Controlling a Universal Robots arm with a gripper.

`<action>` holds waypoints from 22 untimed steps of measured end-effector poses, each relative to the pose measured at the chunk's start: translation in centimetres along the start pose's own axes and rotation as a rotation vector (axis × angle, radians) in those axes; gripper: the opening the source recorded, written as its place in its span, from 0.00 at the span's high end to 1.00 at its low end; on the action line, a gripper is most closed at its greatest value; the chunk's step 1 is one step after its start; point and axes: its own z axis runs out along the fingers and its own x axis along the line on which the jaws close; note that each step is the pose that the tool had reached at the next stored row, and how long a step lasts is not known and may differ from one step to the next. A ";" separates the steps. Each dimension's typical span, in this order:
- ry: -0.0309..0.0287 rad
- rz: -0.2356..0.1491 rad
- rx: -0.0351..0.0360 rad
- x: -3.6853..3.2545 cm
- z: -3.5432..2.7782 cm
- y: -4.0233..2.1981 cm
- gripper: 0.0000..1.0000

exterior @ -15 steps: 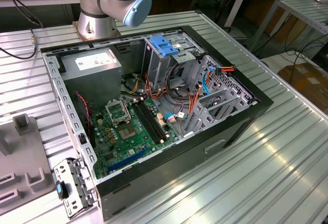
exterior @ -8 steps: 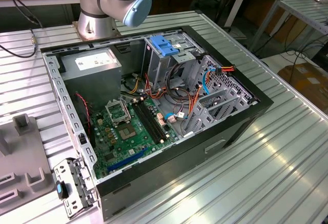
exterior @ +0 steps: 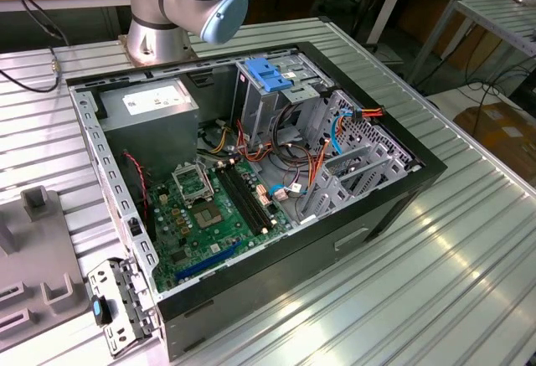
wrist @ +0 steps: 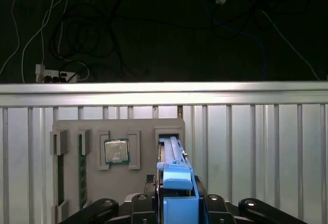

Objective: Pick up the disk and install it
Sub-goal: 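Pick up the disk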

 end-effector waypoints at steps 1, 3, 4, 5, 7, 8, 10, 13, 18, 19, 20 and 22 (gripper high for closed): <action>0.0006 0.000 0.0000 0.00 -0.18 0.00 0.63; 0.0010 0.000 0.0000 0.00 -0.70 0.01 0.63; 0.0011 0.000 0.0000 0.00 -0.86 0.01 0.63; 0.0012 0.000 0.0000 0.00 -1.11 0.02 0.63; 0.0012 0.000 0.0001 0.00 -1.41 0.02 0.63; 0.0012 0.000 0.0001 0.00 -1.47 0.02 0.63; 0.0013 0.000 0.0001 -0.01 -1.63 0.02 0.63; 0.0012 0.000 0.0002 0.00 -1.97 0.02 0.63; 0.0013 0.000 0.0000 0.00 -2.44 0.03 0.63; 0.0013 0.000 0.0000 0.00 -2.56 0.03 0.63; 0.0013 0.000 0.0001 0.00 -2.68 0.03 0.63; 0.0012 0.000 0.0001 0.00 -2.95 0.04 0.63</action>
